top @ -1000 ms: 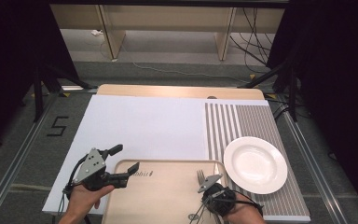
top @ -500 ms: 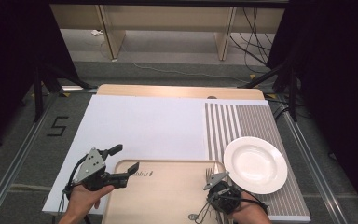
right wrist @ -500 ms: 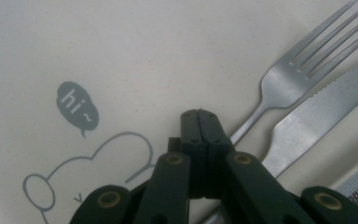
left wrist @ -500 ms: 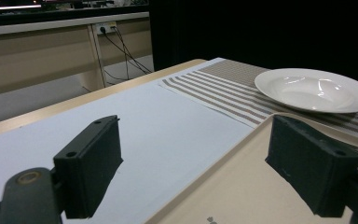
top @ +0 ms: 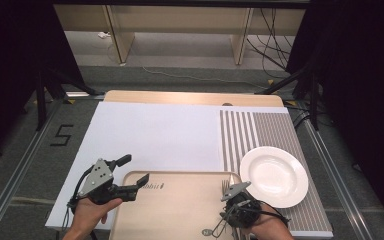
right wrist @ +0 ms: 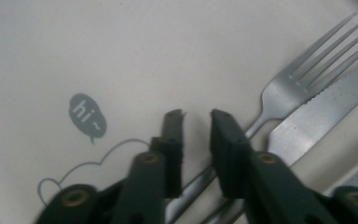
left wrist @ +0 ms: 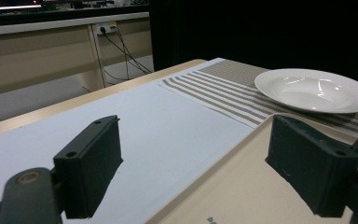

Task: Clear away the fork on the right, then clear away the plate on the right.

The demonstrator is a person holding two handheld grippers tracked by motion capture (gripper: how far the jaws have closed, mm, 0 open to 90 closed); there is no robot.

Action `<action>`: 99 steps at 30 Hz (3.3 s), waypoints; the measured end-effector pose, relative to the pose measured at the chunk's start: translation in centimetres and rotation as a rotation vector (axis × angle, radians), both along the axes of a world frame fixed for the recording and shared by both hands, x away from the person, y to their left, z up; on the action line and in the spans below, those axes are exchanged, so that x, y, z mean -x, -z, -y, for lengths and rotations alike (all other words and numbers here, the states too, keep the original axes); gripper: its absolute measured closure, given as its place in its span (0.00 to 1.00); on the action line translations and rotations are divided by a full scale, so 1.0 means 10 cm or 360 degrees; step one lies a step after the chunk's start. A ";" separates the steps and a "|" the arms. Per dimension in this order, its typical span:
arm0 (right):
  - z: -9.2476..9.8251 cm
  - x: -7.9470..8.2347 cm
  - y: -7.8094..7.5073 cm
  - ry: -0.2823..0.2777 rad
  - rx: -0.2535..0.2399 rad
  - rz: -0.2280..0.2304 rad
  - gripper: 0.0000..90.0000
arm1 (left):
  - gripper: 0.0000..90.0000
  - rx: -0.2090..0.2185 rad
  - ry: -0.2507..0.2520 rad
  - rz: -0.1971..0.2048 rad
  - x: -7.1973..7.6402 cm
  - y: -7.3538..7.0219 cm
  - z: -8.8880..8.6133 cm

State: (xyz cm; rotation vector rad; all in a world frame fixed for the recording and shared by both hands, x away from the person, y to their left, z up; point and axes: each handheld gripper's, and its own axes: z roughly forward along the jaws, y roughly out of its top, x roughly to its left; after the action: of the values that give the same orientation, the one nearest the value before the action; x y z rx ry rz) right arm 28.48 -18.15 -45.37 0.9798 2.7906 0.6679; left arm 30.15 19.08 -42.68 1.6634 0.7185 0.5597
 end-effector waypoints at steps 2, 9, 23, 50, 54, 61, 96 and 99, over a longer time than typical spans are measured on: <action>0.01 -0.01 -0.01 0.0029 -0.0022 0.0001 0.66 | 0.19 -0.0001 0.0001 0.0000 0.00 0.00 0.00; 0.05 -0.06 -0.09 0.0153 -0.0288 -0.0015 0.43 | 0.19 -0.0002 -0.0001 0.0000 0.00 0.00 -0.01; 0.25 -0.14 -0.19 0.0337 -0.0348 0.0015 0.31 | 0.19 -0.0002 -0.0006 0.0000 0.00 0.00 -0.01; 0.99 -0.21 -0.37 0.0786 -0.0521 0.0092 0.23 | 0.19 -0.0003 -0.0006 -0.0001 0.00 0.00 -0.01; 1.07 -0.21 -0.37 0.0837 -0.0534 0.0096 0.23 | 0.19 -0.0003 -0.0006 -0.0001 0.00 0.00 -0.01; 1.21 -0.23 -0.38 0.0913 -0.0545 0.0101 0.23 | 0.19 -0.0002 -0.0007 -0.0001 -0.01 0.00 -0.01; 1.85 -0.24 -0.26 0.1206 -0.0620 0.0172 0.23 | 0.19 0.0006 -0.0010 -0.0015 -0.02 0.00 0.01; 1.89 -0.24 -0.26 0.1234 -0.0584 0.0145 0.23 | 0.19 0.0005 -0.0013 -0.0016 -0.02 0.00 0.01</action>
State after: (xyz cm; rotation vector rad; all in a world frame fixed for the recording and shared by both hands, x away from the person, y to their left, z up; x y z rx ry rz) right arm 30.90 -37.02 -42.78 1.8700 1.9688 1.0457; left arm 30.39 18.96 -42.72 1.6621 0.7332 0.5563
